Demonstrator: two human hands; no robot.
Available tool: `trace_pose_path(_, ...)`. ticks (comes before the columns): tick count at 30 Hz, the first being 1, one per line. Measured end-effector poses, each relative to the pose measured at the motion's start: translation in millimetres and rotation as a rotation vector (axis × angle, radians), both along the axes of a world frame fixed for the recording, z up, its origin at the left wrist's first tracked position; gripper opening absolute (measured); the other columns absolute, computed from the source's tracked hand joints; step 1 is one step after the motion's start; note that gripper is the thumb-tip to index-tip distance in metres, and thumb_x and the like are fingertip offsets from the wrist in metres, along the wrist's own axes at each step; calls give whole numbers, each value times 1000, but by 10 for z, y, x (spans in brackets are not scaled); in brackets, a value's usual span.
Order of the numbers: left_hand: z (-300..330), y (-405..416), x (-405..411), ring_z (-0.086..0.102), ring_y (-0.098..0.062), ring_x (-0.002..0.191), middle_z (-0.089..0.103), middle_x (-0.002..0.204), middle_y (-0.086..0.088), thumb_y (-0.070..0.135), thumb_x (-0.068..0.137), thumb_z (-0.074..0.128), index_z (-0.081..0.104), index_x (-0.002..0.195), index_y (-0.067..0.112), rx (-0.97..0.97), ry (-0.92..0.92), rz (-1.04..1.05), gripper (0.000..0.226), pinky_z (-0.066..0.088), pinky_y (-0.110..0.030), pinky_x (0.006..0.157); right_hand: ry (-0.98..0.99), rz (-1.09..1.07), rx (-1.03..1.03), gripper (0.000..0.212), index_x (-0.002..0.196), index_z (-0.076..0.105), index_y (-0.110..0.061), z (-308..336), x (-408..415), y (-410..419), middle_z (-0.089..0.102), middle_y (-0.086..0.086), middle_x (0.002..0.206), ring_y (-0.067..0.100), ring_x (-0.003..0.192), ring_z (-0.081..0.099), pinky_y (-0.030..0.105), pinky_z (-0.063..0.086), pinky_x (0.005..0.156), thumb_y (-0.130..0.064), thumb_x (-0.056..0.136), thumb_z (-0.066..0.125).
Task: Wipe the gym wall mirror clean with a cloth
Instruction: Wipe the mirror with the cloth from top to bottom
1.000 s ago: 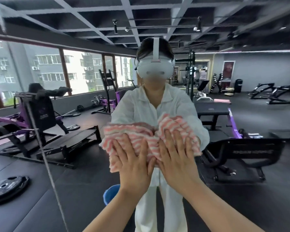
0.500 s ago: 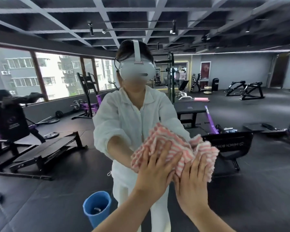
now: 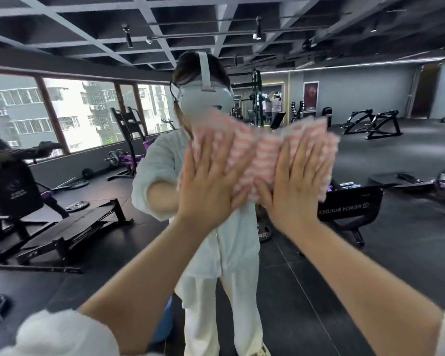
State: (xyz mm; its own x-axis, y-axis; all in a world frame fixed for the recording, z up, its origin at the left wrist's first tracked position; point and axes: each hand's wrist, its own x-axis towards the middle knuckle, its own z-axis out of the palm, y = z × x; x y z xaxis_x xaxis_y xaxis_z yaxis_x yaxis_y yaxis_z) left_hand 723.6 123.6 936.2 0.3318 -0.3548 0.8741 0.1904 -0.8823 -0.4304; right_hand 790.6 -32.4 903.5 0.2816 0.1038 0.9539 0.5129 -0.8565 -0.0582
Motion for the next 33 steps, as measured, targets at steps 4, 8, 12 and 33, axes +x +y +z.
trace_pose_path(4,604,-83,-29,9,-45,143,10,157,-21,68,92,24,12,152,30,-103,39,9,71,-11,-52,111,-66,9,65,78,149,11,4,448,23,-3,17,32,153,43,143,12,51,-5,116,-56,100,22)
trace_pose_path(8,501,-119,-35,13,-47,141,18,155,-25,63,94,23,19,152,25,-108,69,5,69,7,-53,114,-98,0,68,71,147,18,6,176,5,67,24,32,151,42,141,18,53,1,116,-49,103,17)
trace_pose_path(12,-140,-41,-45,8,-42,141,17,152,-24,56,97,20,20,149,23,34,144,-38,62,-4,-46,116,-75,47,-32,62,147,12,3,-493,-47,76,24,34,148,43,139,16,56,7,114,-41,105,20)
trace_pose_path(33,-1544,667,-727,-12,-31,146,4,157,-16,43,103,11,26,144,9,34,243,81,55,-9,-48,117,-100,195,-515,82,150,-3,3,-1530,-438,520,-14,26,156,41,146,-4,57,3,116,-41,94,36)
